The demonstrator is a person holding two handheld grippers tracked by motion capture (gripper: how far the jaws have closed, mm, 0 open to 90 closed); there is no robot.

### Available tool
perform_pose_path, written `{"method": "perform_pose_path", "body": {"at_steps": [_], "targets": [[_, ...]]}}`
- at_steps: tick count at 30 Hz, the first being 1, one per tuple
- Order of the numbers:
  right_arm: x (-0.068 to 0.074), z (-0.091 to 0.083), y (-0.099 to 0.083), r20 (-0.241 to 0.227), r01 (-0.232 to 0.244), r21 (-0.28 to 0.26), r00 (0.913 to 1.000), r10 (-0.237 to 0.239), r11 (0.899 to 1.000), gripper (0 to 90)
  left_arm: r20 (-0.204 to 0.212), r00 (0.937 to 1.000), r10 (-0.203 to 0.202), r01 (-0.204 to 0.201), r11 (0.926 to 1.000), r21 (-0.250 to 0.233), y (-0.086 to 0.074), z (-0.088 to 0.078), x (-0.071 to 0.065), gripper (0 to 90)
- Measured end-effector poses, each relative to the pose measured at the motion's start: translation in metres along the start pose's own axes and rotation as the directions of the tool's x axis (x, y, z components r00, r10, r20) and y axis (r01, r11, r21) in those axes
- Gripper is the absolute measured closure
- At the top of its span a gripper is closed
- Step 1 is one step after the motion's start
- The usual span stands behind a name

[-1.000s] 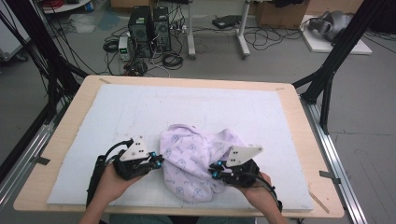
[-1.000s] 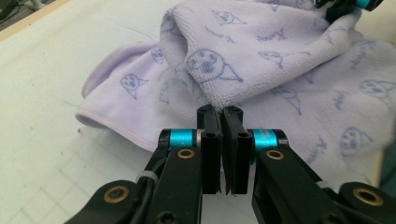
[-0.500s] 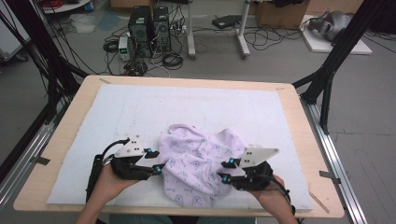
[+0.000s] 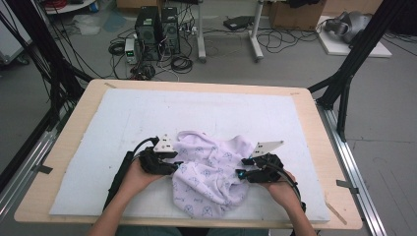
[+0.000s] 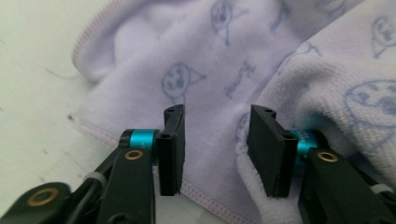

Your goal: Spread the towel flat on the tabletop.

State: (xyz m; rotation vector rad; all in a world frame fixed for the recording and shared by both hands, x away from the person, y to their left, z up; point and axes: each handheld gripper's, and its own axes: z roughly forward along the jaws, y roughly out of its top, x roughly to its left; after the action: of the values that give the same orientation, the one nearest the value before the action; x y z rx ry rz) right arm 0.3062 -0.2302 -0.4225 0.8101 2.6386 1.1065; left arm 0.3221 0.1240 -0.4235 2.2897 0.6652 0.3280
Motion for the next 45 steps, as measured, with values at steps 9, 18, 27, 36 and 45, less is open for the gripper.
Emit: {"method": "perform_pose_path", "body": {"at_steps": [9, 18, 27, 36, 45], "targets": [[0.007, 0.015, -0.005, -0.015, 0.029, 0.036, 0.9995, -0.028, 0.999, 66.5, 0.060, 0.9982, -0.005, 0.005, 1.0000, 0.003, -0.005, 0.008, -0.005, 84.0], [0.012, 0.009, 0.001, -0.044, 0.056, -0.003, 0.9975, -0.056, 0.998, 81.4, 0.037, 0.9993, 0.006, -0.005, 1.0000, -0.003, -0.009, -0.004, -0.006, 89.6], [0.026, 0.006, 0.022, -0.092, 0.093, -0.069, 0.9907, -0.100, 0.993, 81.6, -0.016, 0.9999, -0.001, 0.000, 0.9991, -0.043, -0.028, -0.044, -0.003, 89.7], [0.055, 0.010, 0.031, -0.178, 0.155, -0.084, 0.9696, -0.168, 0.984, 81.6, 0.000, 1.0000, -0.003, 0.003, 0.9970, -0.078, -0.039, -0.074, -0.008, 89.5], [0.033, -0.017, 0.024, -0.081, 0.104, -0.110, 0.9903, -0.113, 0.989, 68.3, 0.004, 0.9994, -0.035, 0.035, 0.9902, -0.135, -0.018, -0.065, 0.004, 58.7]]}}
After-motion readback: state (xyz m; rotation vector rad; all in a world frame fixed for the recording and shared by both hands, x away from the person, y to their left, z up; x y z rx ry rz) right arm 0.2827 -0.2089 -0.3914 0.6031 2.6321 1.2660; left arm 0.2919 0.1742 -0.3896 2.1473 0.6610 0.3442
